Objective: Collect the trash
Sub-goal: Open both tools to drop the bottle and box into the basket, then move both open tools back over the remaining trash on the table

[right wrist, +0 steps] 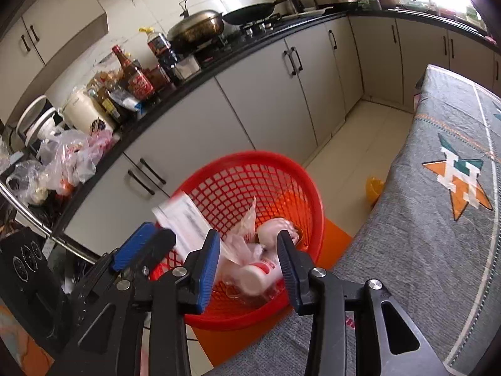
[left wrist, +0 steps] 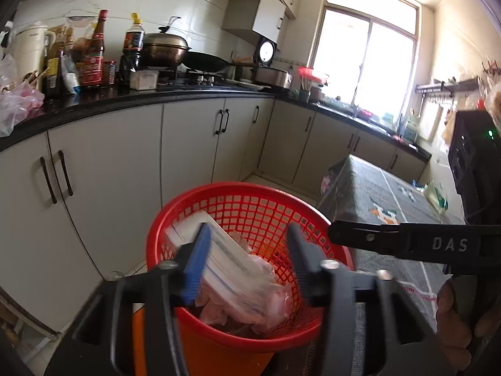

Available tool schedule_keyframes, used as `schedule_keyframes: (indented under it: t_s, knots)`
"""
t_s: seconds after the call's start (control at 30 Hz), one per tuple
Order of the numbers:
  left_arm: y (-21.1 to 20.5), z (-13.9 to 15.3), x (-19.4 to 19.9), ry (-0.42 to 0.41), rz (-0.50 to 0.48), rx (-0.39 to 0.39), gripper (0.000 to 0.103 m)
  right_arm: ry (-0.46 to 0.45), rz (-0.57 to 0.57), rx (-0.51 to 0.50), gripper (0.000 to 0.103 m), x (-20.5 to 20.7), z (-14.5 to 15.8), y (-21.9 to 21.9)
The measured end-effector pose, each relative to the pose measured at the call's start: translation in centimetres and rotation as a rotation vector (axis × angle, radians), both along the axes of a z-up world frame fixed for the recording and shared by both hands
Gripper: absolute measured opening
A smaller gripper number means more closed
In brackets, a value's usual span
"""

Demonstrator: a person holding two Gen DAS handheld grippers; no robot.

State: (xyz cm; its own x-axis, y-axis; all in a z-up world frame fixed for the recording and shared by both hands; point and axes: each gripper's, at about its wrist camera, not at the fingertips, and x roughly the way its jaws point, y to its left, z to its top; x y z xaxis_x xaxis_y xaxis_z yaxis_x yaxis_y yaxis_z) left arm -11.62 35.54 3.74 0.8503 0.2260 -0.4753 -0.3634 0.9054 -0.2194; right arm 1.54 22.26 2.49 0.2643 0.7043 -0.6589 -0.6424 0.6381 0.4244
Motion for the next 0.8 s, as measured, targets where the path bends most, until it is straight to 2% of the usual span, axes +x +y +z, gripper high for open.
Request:
schedule_keyframes:
  t_s: [0.13,0.27,0.6,0.8]
  knots:
    - [0.1,0.5,-0.6,-0.008,0.004,-0.013,0.054,-0.023,-0.029,0.014,0.042,-0.1,0.9,-1.3]
    - [-0.3,1.1,-1.1,-0.018,0.009,-0.014,0.060,-0.042,-0.065,0.031,0.045,-0.3,1.9,-3.2]
    - [-3.5,2.3,-0.8,-0.004,0.001,0.022,0.075,-0.070,-0.147,0.033,0.070,-0.6,2.5,-8.8]
    - [-6.9,2.7,0.0,0.025,-0.033,0.050,0.079,-0.117,-0.191,0.024,0.078,-1.1,3.3,-12.8]
